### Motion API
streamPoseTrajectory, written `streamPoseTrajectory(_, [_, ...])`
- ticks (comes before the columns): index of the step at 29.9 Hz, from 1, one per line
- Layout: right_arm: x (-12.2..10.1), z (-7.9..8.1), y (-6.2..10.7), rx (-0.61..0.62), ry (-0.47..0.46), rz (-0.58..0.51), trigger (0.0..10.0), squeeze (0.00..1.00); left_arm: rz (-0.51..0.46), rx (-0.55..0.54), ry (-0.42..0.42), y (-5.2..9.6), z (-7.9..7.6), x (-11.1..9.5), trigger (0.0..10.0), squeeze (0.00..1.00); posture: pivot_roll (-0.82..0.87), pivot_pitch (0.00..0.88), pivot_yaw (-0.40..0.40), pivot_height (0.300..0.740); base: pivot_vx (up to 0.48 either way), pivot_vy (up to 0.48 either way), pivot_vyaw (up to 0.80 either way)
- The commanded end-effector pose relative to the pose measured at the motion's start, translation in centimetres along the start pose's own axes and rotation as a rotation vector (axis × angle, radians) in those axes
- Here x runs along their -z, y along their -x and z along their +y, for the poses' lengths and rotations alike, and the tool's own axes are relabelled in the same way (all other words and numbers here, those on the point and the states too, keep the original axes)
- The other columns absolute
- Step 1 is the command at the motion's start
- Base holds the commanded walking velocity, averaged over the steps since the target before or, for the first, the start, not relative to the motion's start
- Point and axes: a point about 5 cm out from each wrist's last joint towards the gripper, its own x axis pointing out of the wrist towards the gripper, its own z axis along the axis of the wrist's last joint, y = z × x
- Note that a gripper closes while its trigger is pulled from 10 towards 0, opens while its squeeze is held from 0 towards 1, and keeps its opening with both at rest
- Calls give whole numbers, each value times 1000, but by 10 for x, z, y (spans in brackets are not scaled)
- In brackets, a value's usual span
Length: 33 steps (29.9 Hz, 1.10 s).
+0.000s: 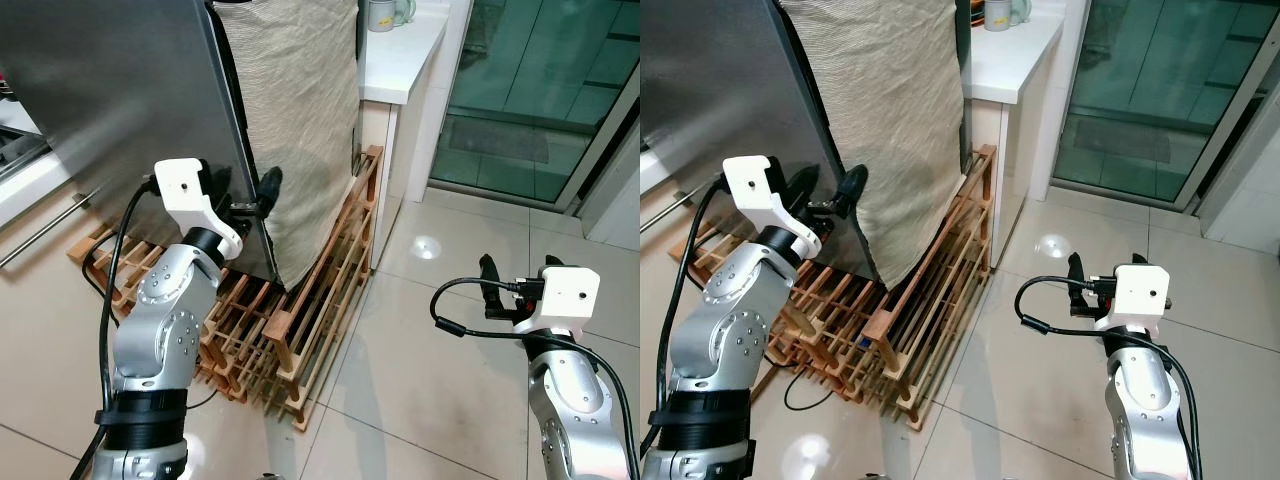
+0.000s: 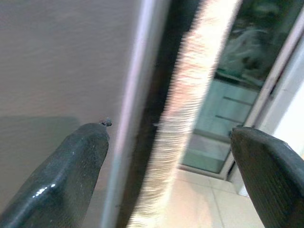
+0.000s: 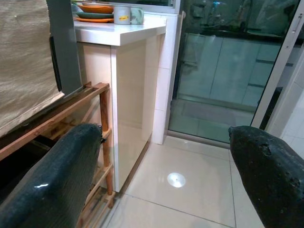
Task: Restocking fridge
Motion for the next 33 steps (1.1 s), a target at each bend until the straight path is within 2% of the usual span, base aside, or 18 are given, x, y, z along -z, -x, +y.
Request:
streamPoseTrajectory(1, [4,0,1,4,-1,7,10000,0,21,9,-11,2,-1,3,10000,0,-116,0,75,740,0,0,0])
streamPoseTrajectory(13, [4,1,-2,0,2,2,10000,0,30,-18,-21,-6,-3,8,10000,0,-126,0,78,740,0,0,0])
streamPoseTrajectory(17, [4,1,-2,0,3,0,10000,0,20,-44,-23,-13,-3,8,10000,0,-129,0,78,740,0,0,0])
streamPoseTrajectory(33, [3,0,1,9,7,-4,10000,0,-22,-10,-4,-36,-13,-2,10000,0,-144,0,86,740,0,0,0])
